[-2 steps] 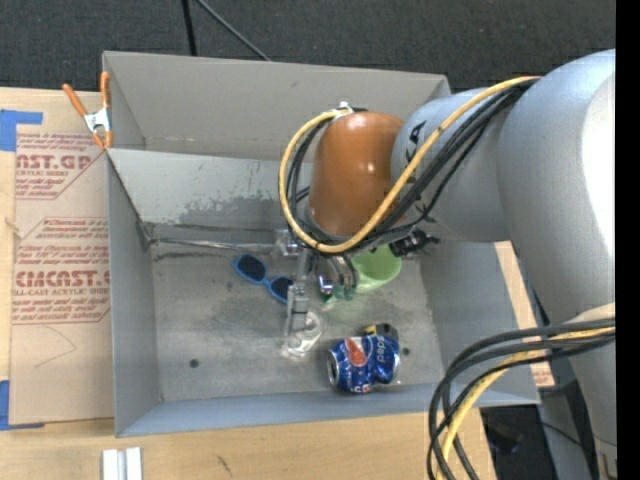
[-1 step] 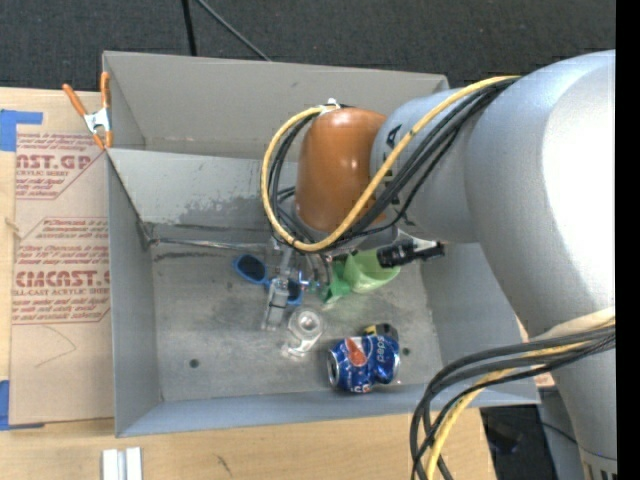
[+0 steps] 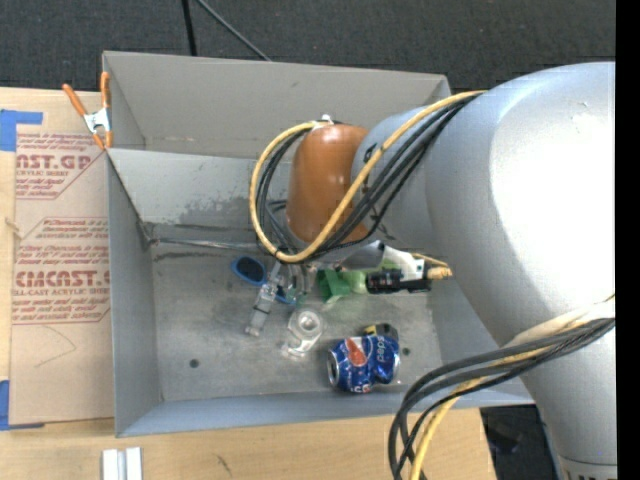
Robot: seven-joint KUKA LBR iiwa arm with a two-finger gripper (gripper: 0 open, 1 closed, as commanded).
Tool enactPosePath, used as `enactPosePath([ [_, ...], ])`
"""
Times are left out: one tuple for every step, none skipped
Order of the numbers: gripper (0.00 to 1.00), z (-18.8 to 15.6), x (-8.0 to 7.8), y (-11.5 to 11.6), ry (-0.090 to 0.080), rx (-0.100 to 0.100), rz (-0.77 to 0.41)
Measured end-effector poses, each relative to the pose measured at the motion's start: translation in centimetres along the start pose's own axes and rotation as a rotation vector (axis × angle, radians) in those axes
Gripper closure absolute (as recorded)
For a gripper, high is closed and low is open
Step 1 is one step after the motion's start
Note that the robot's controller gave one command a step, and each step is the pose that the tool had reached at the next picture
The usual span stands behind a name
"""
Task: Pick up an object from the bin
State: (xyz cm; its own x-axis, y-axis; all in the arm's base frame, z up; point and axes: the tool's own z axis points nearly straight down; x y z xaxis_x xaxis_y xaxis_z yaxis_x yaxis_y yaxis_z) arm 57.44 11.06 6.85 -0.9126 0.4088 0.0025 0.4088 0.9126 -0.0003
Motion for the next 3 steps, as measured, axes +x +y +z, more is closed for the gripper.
enactPosePath([
  [0.00, 0.1, 0.0, 0.0, 0.001, 0.000, -0.001],
  [1.00, 0.0, 0.0, 0.0, 0.001, -0.001, 0.000],
  [1.00, -1.3, 0.0, 0.1, -0.004, -0.002, -0.002],
])
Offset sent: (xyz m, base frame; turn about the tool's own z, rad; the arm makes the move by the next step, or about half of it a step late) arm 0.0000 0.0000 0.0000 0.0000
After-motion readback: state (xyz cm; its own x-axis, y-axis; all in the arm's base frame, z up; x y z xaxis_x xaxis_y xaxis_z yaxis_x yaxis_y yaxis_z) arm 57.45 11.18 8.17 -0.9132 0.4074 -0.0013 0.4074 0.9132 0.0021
